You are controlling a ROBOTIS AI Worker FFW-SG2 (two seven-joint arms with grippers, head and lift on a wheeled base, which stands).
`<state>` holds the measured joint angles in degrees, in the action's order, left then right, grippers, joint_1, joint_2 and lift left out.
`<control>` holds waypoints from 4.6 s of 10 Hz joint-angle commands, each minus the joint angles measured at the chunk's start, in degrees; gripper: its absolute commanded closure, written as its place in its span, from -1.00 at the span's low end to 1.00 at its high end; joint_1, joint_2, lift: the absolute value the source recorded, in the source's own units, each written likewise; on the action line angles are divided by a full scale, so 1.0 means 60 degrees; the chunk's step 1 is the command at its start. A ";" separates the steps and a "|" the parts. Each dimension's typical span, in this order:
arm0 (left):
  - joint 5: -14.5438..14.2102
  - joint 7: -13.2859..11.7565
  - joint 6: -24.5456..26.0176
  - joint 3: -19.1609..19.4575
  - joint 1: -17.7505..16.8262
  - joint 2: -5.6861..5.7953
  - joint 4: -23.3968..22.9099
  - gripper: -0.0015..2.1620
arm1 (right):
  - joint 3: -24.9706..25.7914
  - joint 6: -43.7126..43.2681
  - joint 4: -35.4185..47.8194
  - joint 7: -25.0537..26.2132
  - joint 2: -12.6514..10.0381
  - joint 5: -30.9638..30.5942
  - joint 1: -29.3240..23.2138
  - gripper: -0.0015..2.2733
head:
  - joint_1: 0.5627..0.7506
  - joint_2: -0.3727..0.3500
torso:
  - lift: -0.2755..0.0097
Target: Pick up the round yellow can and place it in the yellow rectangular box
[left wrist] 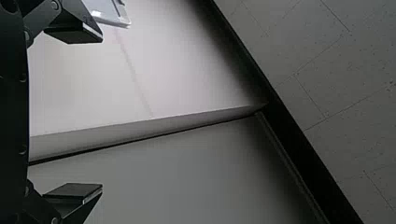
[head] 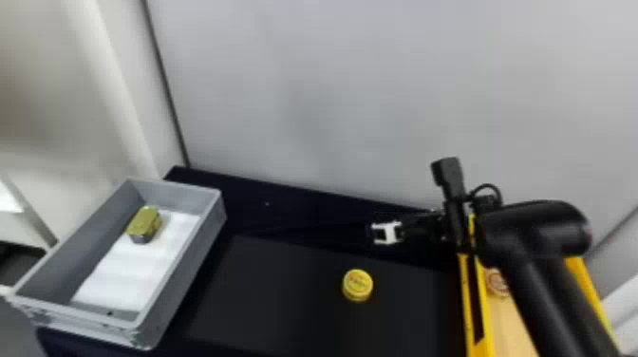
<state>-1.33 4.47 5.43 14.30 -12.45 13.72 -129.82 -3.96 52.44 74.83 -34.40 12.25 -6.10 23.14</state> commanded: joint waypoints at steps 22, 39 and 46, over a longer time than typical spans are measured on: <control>-0.0247 -0.0159 -0.0818 -0.0185 0.0024 -0.0118 0.0469 -0.87 | -0.2666 -0.3801 -0.4635 -0.1653 -0.0504 -0.2926 0.0817 -0.96 | 0.39 -0.19 | 0.93; -0.0217 -0.0276 -0.0085 0.0123 0.0186 -0.0177 -0.0014 -0.87 | 0.2199 0.3043 0.5531 -0.5375 0.0433 -0.8363 -0.1761 -0.32 | 0.39 -0.19 | 0.93; -0.0188 -0.0276 -0.0070 0.0064 0.0156 -0.0191 0.0030 -0.87 | 0.4645 0.1724 0.3891 -0.3294 0.0258 -0.6839 -0.2245 -0.32 | 0.39 -0.19 | 0.93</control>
<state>-2.47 2.81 5.09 14.77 -11.47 12.57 -129.69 21.99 64.59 100.81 -55.94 14.24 -50.39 10.00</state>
